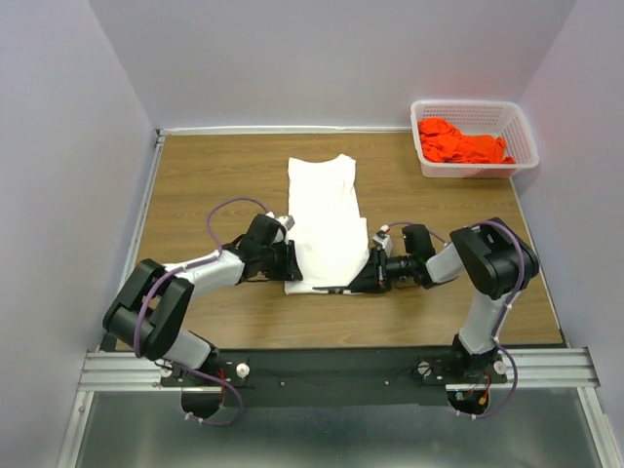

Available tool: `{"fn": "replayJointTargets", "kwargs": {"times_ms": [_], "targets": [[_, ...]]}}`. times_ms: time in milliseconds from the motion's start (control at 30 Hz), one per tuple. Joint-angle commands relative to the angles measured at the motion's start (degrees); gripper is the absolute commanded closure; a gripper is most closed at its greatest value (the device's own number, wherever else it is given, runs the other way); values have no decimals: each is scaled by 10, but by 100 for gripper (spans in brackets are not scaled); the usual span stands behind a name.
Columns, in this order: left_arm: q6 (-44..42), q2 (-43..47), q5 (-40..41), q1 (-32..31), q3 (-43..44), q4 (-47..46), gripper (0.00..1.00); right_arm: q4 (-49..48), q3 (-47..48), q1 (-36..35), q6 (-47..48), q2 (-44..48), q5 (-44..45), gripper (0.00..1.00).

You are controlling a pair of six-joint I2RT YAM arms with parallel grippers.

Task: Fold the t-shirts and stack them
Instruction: Fold the tshirt

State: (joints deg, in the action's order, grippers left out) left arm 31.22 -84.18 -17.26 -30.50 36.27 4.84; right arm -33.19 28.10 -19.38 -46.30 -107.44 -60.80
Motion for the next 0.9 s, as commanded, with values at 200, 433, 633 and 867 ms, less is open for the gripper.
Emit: {"fn": "replayJointTargets", "kwargs": {"times_ms": [200,433,633,867], "targets": [[2,93,35,19,-2,119,65,186,9,8,70,115,79,59],[-11,88,-21,-3,6,134,65,195,36,7,55,147,89,58],[-9,41,-1,-17,-4,156,65,156,6,8,77,70,118,61],[9,76,73,-17,26,228,66,211,-5,9,98,101,175,62]]}}
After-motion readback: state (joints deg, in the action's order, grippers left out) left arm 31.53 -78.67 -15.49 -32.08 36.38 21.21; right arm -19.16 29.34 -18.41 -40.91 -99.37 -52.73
